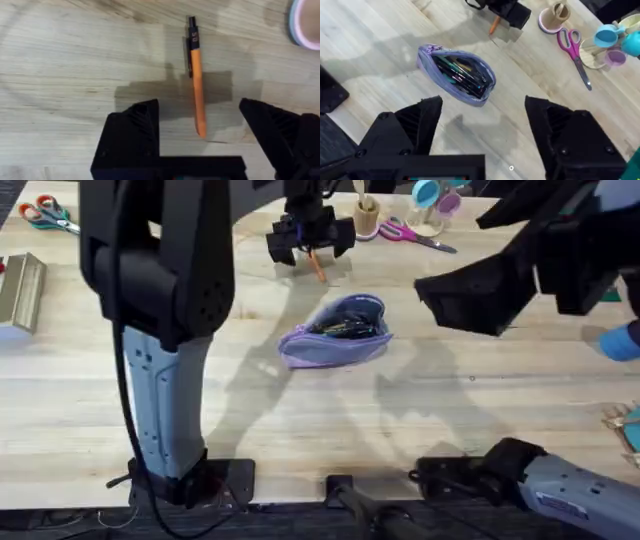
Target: Unzip the bag, pick up the pens from the table one at a time and place them inside, then zip the bag closed.
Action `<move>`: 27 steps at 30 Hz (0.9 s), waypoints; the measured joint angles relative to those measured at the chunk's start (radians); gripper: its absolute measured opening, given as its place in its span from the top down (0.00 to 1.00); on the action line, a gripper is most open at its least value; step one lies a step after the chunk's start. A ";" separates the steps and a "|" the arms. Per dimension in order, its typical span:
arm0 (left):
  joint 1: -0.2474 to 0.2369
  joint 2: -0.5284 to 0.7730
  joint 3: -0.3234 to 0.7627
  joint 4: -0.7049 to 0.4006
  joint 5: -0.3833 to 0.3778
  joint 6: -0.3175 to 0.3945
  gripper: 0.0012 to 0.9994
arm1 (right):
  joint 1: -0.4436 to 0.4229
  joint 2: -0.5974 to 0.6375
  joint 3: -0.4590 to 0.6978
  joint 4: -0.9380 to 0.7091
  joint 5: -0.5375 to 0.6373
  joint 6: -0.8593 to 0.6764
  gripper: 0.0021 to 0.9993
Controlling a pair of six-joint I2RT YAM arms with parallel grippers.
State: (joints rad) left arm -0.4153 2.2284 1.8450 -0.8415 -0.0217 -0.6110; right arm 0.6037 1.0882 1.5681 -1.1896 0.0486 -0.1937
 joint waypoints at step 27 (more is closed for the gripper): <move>-0.027 0.041 0.011 -0.003 -0.095 -0.031 0.93 | 0.000 0.000 0.000 0.000 0.000 0.000 0.00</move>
State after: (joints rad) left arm -0.4425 2.2692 1.8561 -0.8445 -0.1165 -0.6417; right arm 0.6037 1.0882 1.5681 -1.1896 0.0486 -0.1940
